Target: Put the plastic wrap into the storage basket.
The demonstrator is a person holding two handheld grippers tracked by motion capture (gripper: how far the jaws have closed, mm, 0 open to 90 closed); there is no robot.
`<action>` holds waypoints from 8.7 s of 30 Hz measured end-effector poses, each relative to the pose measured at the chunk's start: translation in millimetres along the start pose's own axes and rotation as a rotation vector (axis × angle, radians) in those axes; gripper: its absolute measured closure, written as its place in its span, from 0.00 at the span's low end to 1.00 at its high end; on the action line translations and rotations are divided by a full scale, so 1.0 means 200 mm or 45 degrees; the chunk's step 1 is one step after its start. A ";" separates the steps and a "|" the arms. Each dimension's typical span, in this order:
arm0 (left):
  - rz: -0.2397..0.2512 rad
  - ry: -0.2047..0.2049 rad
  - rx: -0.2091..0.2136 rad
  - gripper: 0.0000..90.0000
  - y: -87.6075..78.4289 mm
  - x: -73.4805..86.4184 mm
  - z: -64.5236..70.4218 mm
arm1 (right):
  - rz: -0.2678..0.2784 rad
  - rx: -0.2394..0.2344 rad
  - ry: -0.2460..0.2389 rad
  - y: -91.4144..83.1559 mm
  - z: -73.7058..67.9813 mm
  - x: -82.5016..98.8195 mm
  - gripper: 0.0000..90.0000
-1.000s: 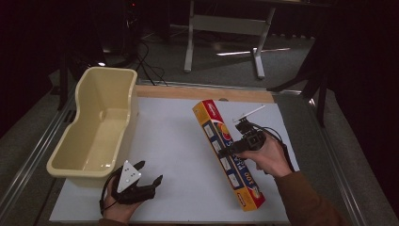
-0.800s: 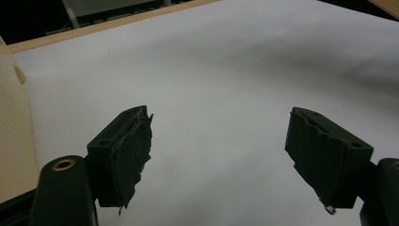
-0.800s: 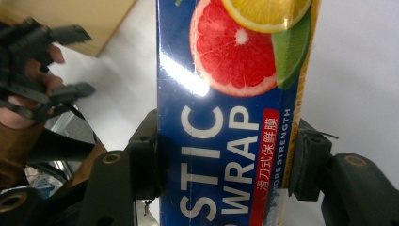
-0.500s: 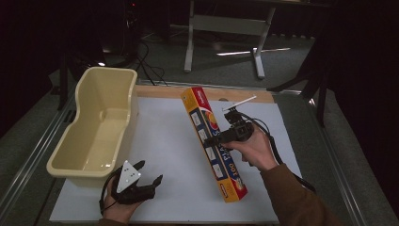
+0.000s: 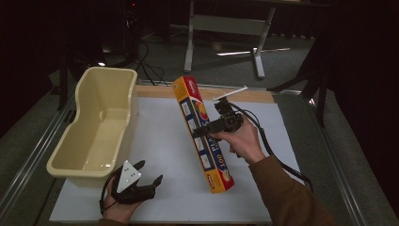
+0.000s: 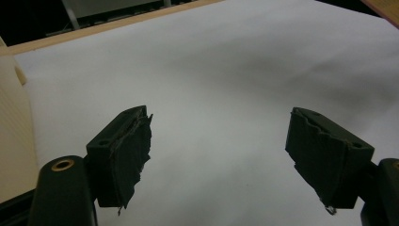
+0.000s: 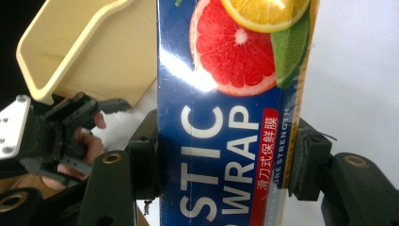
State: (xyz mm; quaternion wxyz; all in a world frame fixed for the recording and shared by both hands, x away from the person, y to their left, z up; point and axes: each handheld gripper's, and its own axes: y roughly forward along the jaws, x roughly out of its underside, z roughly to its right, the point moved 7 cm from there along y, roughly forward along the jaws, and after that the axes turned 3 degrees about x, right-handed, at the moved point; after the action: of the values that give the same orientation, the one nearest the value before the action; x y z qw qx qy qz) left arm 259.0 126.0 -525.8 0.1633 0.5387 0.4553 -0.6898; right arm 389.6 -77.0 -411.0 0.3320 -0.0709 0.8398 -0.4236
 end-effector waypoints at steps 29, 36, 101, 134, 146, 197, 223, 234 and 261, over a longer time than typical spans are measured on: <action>0.014 -0.008 0.010 0.24 0.01 -0.01 -0.01 | 0.113 -0.241 0.249 0.13 -0.09 -0.39 0.46; 0.017 -0.008 0.012 0.24 0.01 -0.01 -0.01 | 0.134 -0.273 0.327 0.15 -0.08 -0.42 0.46; 0.064 -0.023 0.045 0.24 -0.01 -0.02 0.01 | 0.222 -0.510 0.566 0.65 -0.66 -0.75 0.46; 0.082 -0.045 0.038 0.24 -0.04 -0.01 0.01 | 0.250 -0.423 0.650 0.90 -0.70 -0.67 0.45; 0.082 -0.046 0.042 0.24 -0.05 -0.01 0.01 | 0.183 -0.398 0.683 0.93 -0.69 -0.64 0.45; 0.087 -0.064 0.022 0.24 -0.04 -0.01 -0.01 | 0.146 -0.090 0.115 0.72 -0.63 -0.59 0.45; 0.072 -0.051 0.019 0.24 -0.03 -0.01 0.00 | 0.155 0.437 -0.698 0.42 -0.37 -0.09 0.23; 0.062 -0.045 0.014 0.24 -0.02 -0.01 -0.01 | 0.199 0.541 -0.604 0.19 -0.10 0.10 0.24; 0.057 -0.034 0.000 0.24 -0.03 -0.01 -0.01 | 0.536 0.504 -0.378 -0.01 0.35 0.73 0.22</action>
State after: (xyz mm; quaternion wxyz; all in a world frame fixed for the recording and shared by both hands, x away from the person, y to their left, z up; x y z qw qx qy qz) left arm 256.9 129.9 -521.9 0.1847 0.5396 0.4408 -0.6931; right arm 320.2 -182.4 -511.2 0.5386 0.1090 0.6798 -0.4857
